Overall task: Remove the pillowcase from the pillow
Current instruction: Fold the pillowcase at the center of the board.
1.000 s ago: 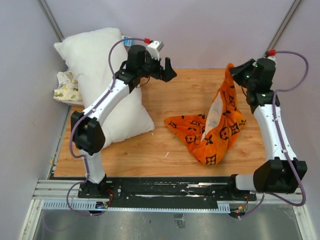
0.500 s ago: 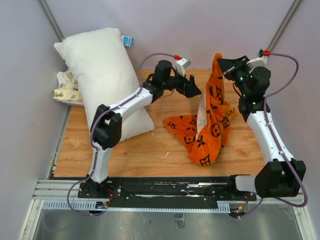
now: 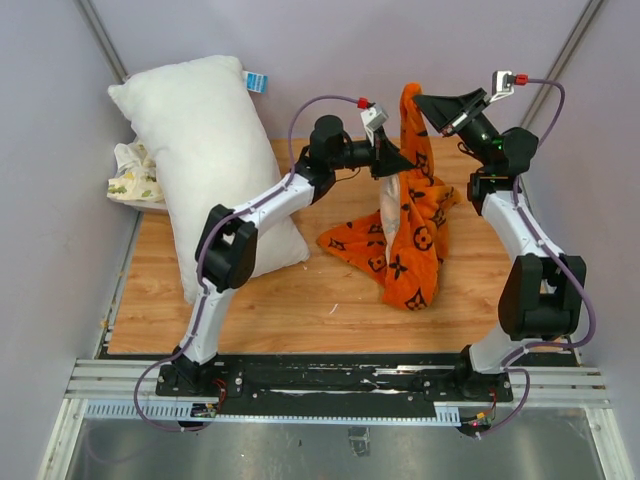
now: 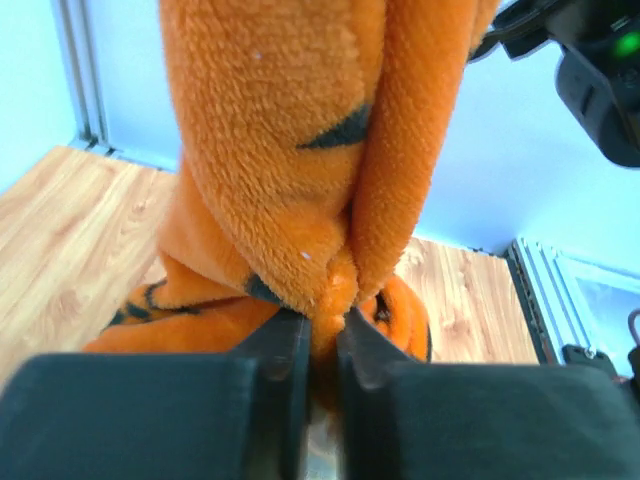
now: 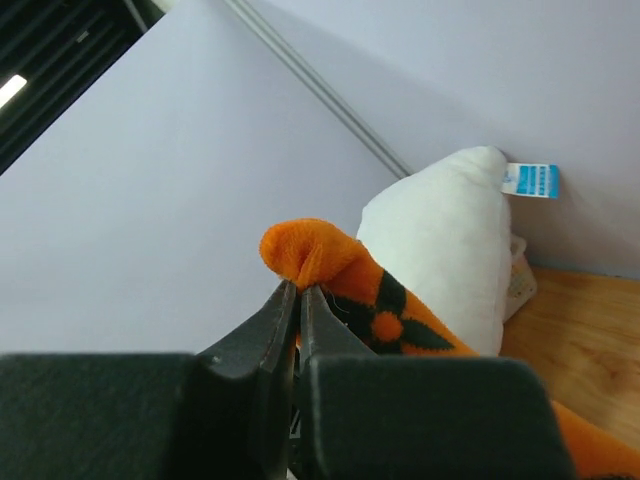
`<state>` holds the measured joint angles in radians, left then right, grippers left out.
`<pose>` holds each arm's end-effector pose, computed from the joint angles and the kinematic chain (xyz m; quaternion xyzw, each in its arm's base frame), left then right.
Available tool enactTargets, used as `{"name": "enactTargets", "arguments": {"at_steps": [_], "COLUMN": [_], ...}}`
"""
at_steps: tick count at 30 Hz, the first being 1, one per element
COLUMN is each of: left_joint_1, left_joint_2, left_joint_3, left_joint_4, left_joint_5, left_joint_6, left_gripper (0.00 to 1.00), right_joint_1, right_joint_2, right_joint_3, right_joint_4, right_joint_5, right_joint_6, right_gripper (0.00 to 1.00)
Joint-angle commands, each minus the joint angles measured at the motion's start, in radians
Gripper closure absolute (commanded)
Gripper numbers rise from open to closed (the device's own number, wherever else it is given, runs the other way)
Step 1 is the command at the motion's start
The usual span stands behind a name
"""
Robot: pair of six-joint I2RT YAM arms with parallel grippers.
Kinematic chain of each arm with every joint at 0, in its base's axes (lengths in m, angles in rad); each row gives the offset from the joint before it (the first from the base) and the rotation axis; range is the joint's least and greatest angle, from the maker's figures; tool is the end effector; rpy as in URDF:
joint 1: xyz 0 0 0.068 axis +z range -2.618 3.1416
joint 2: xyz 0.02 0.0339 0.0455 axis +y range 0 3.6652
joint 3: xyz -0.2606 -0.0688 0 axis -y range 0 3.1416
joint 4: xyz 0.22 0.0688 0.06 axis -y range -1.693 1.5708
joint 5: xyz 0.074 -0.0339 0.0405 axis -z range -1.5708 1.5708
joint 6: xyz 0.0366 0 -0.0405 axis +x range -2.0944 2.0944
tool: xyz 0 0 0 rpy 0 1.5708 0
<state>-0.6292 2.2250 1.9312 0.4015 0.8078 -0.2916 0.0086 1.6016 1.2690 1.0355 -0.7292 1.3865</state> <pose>0.3929 -0.3187 0.3247 0.3915 0.5564 -0.5392 0.4964 0.3326 0.0272 0.4243 0.0000 0.5089 0.6594 0.5534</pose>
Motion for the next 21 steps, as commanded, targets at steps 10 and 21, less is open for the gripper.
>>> {"name": "enactTargets", "arguments": {"at_steps": [10, 21], "left_joint_1": [0.152, -0.113], "left_joint_2": [-0.266, -0.534], "left_joint_3": [0.028, -0.153], "left_joint_4": [-0.361, -0.177], "left_joint_5": [-0.843, -1.113], "left_joint_6": [0.246, 0.685], "left_gripper": [1.00, 1.00], "right_joint_1": [-0.048, -0.056], "right_joint_2": [-0.214, -0.255], "right_joint_3": [0.251, 0.302], "right_joint_4": [-1.017, -1.084], "right_joint_5": [0.271, 0.342], "right_joint_6": [-0.635, -0.728], "right_gripper": [0.98, 0.85]}}
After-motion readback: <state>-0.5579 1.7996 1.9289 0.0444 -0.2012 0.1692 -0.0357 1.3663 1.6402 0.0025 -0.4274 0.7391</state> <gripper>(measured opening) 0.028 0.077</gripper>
